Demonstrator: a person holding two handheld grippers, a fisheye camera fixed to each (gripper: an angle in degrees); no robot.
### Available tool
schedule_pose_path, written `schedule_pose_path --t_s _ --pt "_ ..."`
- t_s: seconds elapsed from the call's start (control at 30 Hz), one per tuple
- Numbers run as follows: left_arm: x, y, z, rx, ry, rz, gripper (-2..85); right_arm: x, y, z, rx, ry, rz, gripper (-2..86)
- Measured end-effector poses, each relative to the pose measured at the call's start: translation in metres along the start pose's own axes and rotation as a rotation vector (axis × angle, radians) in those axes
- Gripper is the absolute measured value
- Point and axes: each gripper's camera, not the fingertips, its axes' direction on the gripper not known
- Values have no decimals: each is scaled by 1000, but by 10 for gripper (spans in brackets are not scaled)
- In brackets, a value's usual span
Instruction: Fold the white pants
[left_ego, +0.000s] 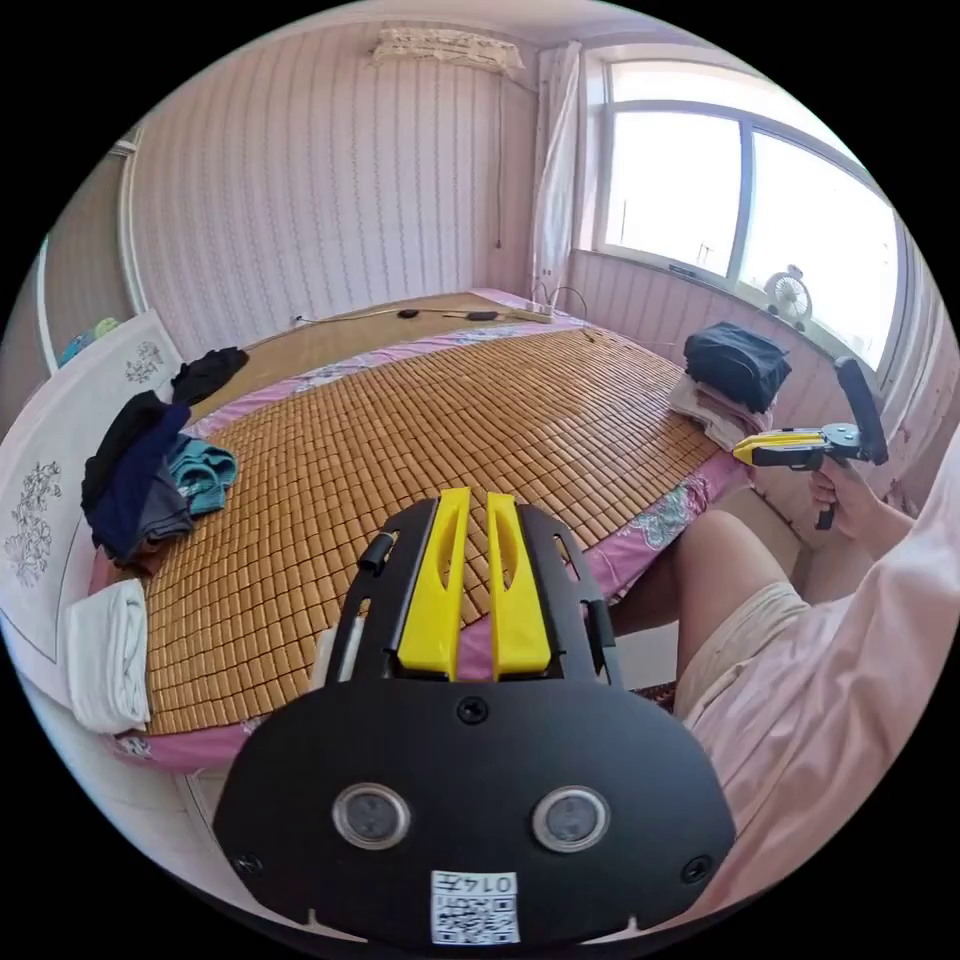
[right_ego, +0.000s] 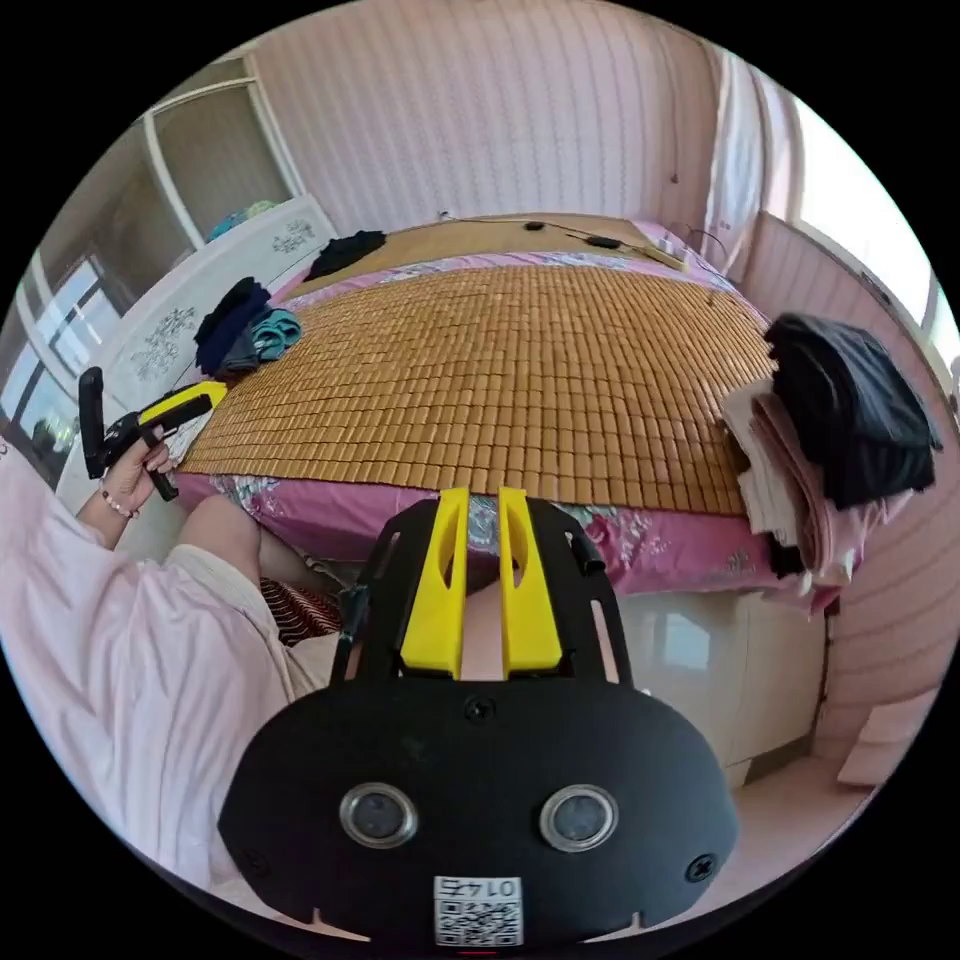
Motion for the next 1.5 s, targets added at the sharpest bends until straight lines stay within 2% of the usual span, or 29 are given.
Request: schedule_pose_path --t_s 0.17,0.23,0.4,0.53,0.63,0.8,0.93,1.03,1.13,1.2,1.27,1.33,1.5 --pt "-79 83 -87 87 -184 -222 40 -148 -105 39 65 -146 -420 62" --pt "-108 122 -113 92 -259 -313 41 -231 -137 64 55 -267 -585 67" --pt "-197 218 -171 75 -358 -571 53 -378 -173 121 -20 -419 -839 93" --pt "-257 258 -193 78 -436 -678 79 -475 -202 178 -81 -446 -965 124" --pt "-311 274 -195 85 -451 -742 133 -534 -233 223 -142 -508 -967 135" --pt "-397 276 -164 66 -483 -836 147 -622 -281 307 -244 -549 -939 147" --pt "-443 272 -140 55 -516 -890 140 -683 -315 386 -351 -559 -844 149" --pt "-476 278 -128 1 -512 -1005 108 -715 -330 434 -390 -539 -787 139" --pt "-487 279 -132 36 -480 -1022 81 -732 -343 474 -460 -540 -706 120" --pt "-483 274 -133 29 -515 -999 62 -737 -350 490 -518 -552 -678 102" --pt "-478 268 -140 59 -526 -983 49 -737 -357 491 -558 -637 -685 47" --pt "-473 257 -155 120 -528 -967 42 -733 -365 477 -520 -717 -713 7" --pt "-463 185 -212 301 -487 -860 27 -707 -394 418 -354 -826 -761 -4"
